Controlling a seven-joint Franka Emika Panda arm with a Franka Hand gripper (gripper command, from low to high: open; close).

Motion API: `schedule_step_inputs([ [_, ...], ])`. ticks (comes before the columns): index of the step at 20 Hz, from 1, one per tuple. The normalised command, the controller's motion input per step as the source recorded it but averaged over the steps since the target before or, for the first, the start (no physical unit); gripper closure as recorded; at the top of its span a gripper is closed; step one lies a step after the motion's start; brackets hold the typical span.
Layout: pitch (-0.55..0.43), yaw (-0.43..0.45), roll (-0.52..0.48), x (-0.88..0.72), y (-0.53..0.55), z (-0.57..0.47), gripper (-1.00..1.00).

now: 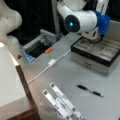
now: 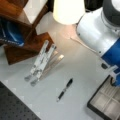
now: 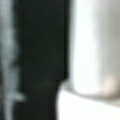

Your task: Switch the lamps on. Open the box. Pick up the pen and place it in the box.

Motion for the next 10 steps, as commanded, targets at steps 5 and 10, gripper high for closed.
schedule_step_inputs([
  [5,0.049,-0.063,-0.368,-0.13,0.15,0.05,-1.0],
  [10,0.037,-0.04,-0.379,-0.08,0.07,0.11,-1.0],
])
